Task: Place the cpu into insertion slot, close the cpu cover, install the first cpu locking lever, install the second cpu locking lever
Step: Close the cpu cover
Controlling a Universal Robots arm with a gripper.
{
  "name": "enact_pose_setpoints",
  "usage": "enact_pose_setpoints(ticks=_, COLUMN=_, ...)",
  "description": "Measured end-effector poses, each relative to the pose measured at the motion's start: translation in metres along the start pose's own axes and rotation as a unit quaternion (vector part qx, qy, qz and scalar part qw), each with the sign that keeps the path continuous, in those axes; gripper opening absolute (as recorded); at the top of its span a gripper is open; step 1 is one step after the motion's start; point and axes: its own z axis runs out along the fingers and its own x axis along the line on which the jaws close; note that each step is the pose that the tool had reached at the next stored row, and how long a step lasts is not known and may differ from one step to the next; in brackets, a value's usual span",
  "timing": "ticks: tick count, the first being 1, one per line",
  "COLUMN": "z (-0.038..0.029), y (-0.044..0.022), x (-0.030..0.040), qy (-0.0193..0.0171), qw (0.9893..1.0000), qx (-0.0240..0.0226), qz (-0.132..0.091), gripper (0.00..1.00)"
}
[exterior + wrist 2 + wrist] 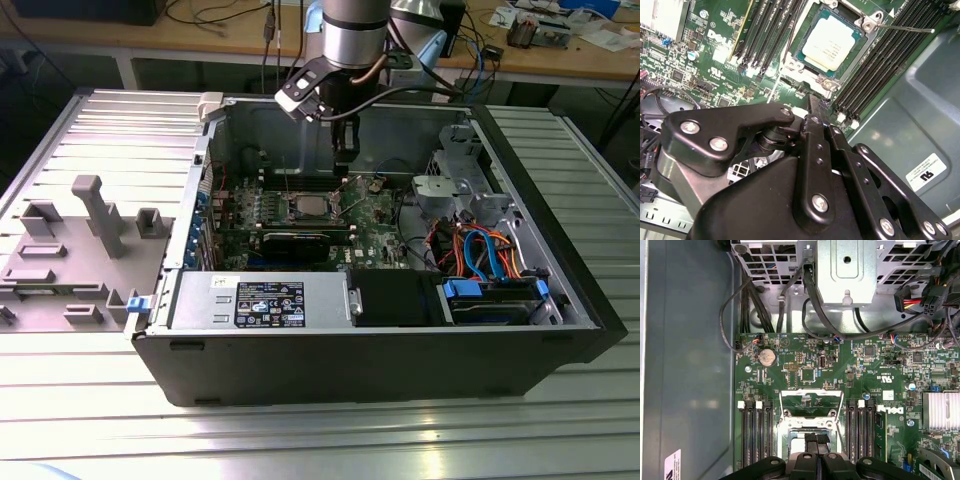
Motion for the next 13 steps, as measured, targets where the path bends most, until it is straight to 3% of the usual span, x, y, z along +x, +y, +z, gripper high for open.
enact_pose_setpoints(ticks=13, z=0.0001, y=0.004, x=0.0, qy=0.0, qw=1.0, qx=0.0, qz=0.0, gripper=0.11)
